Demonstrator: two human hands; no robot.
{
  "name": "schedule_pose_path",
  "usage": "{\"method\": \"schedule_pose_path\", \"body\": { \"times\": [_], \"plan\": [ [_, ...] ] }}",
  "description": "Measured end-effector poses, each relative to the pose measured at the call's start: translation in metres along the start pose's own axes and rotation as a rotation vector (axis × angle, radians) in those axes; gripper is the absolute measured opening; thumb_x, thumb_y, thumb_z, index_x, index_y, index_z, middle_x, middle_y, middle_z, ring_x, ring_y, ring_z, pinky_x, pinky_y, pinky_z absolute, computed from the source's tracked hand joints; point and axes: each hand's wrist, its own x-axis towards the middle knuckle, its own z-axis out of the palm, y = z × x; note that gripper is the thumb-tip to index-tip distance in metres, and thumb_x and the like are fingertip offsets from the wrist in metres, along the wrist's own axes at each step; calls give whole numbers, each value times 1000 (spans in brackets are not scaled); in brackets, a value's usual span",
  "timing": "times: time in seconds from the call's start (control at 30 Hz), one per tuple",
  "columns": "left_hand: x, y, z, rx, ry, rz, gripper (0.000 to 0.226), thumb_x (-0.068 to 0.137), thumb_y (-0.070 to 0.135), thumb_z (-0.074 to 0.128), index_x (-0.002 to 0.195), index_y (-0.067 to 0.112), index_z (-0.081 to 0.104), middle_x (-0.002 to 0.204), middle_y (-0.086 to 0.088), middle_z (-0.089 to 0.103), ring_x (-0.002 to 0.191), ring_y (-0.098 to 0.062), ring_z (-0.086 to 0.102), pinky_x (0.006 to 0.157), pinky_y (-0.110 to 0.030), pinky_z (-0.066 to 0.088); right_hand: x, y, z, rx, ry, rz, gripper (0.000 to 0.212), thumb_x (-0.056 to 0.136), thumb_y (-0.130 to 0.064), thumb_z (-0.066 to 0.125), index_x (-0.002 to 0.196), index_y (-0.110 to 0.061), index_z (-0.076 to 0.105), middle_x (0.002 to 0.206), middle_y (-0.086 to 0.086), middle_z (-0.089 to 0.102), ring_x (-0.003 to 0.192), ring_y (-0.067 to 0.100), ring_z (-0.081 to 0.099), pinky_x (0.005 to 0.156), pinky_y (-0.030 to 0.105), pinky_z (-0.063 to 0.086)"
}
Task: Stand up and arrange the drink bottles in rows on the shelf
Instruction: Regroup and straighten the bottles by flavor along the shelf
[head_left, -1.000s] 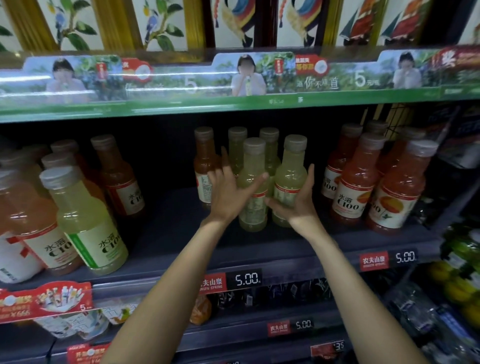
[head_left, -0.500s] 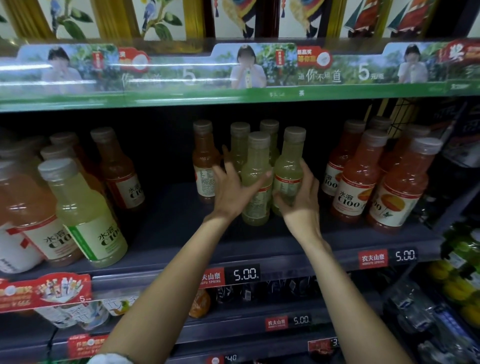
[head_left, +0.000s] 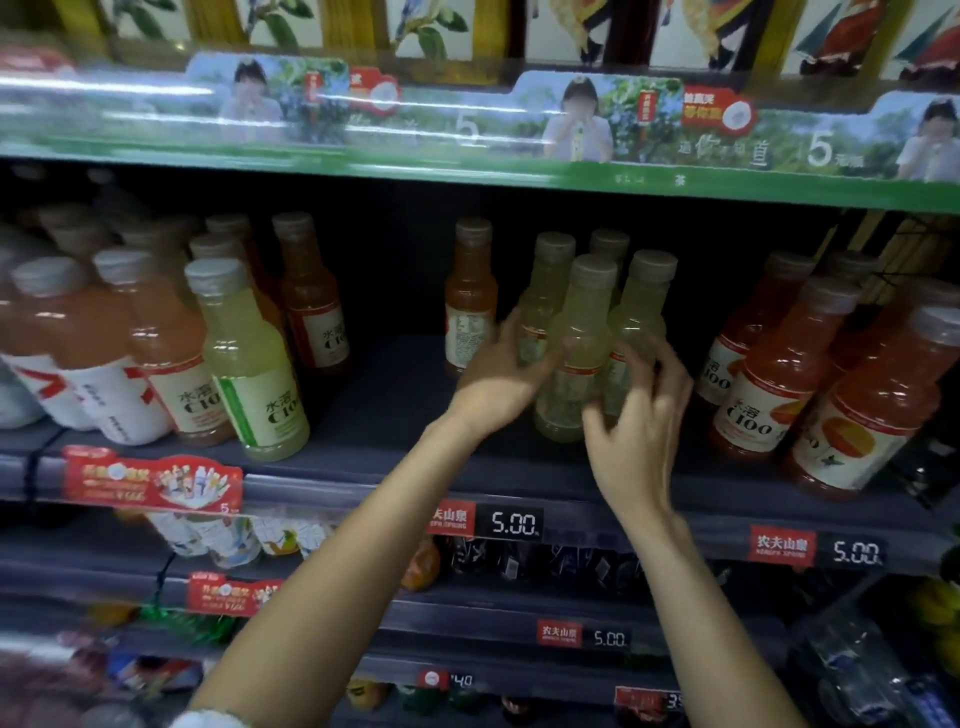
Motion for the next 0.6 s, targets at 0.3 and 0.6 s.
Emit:
{"method": "schedule_pose_path", "body": {
  "times": [0.3, 0.6],
  "plan": [
    [-105, -82, -134, 192, 243, 396, 29, 94, 23, 60, 123, 20, 60, 108, 12, 68, 99, 3, 63, 89, -17, 48, -18, -93, 43, 315, -416, -198, 55, 90, -18, 58, 139, -21, 33, 115, 1, 59, 102, 11, 56, 84, 29, 49],
    [-99, -162, -226, 496, 690, 354, 48, 90, 27, 58, 130, 4, 48, 122, -11, 56, 113, -23, 49, 94, -33, 41, -25, -208, 149, 543, -609, 35, 96, 76, -36, 76, 148, -27, 13, 148, 2, 36, 131, 17, 41, 102, 23, 35]
  ]
}}
